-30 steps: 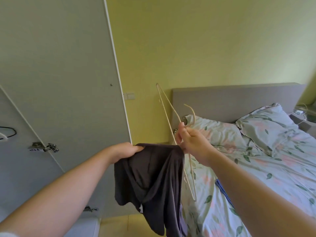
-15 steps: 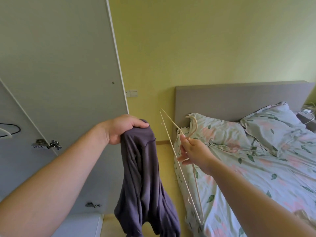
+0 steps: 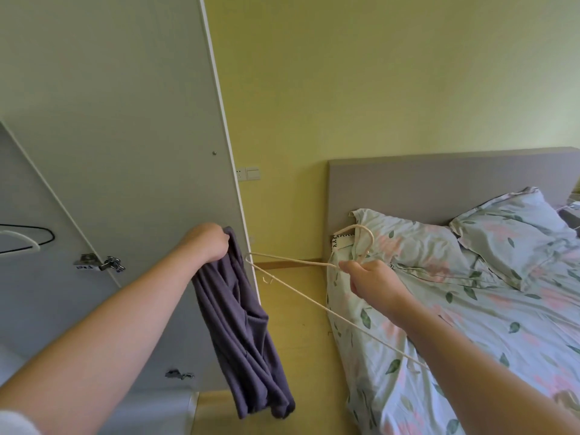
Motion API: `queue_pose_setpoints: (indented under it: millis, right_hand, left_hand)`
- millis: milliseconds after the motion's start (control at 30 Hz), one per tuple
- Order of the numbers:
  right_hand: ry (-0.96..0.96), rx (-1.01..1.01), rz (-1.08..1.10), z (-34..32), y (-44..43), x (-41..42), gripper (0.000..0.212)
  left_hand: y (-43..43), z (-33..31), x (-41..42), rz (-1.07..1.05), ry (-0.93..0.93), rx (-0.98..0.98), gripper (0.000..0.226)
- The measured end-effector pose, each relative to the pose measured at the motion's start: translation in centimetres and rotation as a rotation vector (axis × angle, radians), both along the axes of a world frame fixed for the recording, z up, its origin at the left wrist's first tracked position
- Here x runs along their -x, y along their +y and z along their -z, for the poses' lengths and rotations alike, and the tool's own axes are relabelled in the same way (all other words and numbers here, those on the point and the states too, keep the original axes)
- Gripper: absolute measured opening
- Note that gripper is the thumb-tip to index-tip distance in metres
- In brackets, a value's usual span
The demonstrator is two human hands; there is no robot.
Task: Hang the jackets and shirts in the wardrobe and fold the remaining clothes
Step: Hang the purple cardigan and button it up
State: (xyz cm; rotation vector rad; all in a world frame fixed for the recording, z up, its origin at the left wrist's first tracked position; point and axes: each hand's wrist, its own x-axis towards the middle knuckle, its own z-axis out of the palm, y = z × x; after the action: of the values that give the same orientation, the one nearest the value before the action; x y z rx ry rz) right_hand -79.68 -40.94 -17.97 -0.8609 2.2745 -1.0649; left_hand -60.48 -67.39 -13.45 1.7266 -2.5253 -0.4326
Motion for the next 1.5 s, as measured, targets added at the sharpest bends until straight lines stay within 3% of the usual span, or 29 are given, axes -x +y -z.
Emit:
queue_pose_setpoints:
  millis: [233,367,433,600,700,767,900,1000,1167,1300,1433,1500]
  right_hand:
    - [0.076,-0.091,-0.09,0.3,-0.1,-0.8,0.037]
    - [0.12,-0.048,-0.099,0.4,-1.3,-2.6,0.022]
    - [0.1,-0.021,-0.078,0.3,-2.0,-3.7,0.026]
    - [-0.076,0.108,-0.065,0.2,-4.0,-6.5,0.059]
    - [-0.245,0.186,-0.033,0.2,-5.0,-7.8,0.063]
    - [-0.322,0.224,-0.032,-0.1,-5.5,-8.4,0.059]
    - [-0.465,0.333,-0.083,-0.8,-5.9,-9.3,0.023]
    - [-0.585,0.368,-0.019,-0.9,-5.8,-10.4,0.014]
    - [-0.607,0.431,0.069,-0.6,-5.3,-10.4,0.026]
    - [-0.765,0.553,0.032,-2.0,-4.6,-9.8,0.017]
    - [-0.977,0.699,0.018,-2.8,-4.2,-9.5,0.021]
    - [-0.934,0.686,0.021,-3.0,-4.0,-9.7,0.018]
  left_hand:
    - [-0.9,-0.1,-1.3,0.003,-0.037,0.081,0.052]
    - [1.1,-1.9,-1.2,0.049,0.067,0.037,0.046]
    - [2.6,-2.8,-1.0,0.085,0.157,-0.027,0.042]
    - [7.5,-5.7,-0.5,0.259,0.358,-0.156,0.041]
    - [9.9,-7.4,-0.5,0.39,0.466,-0.222,0.036]
    - [11.1,-8.3,-0.8,0.5,0.504,-0.277,0.035]
    - [13.2,-8.4,-1.7,0.686,0.461,-0.254,0.071]
    - [15.2,-7.5,-2.0,0.785,0.45,-0.218,0.057]
    - [14.6,-6.6,-2.8,0.781,0.479,-0.167,0.03]
    - [12.5,-5.9,-3.8,0.637,0.535,0.013,0.054]
    - [11.7,-4.8,-3.5,0.607,0.567,-0.056,0.066]
    - [11.6,-4.1,-3.1,0.604,0.589,-0.052,0.079]
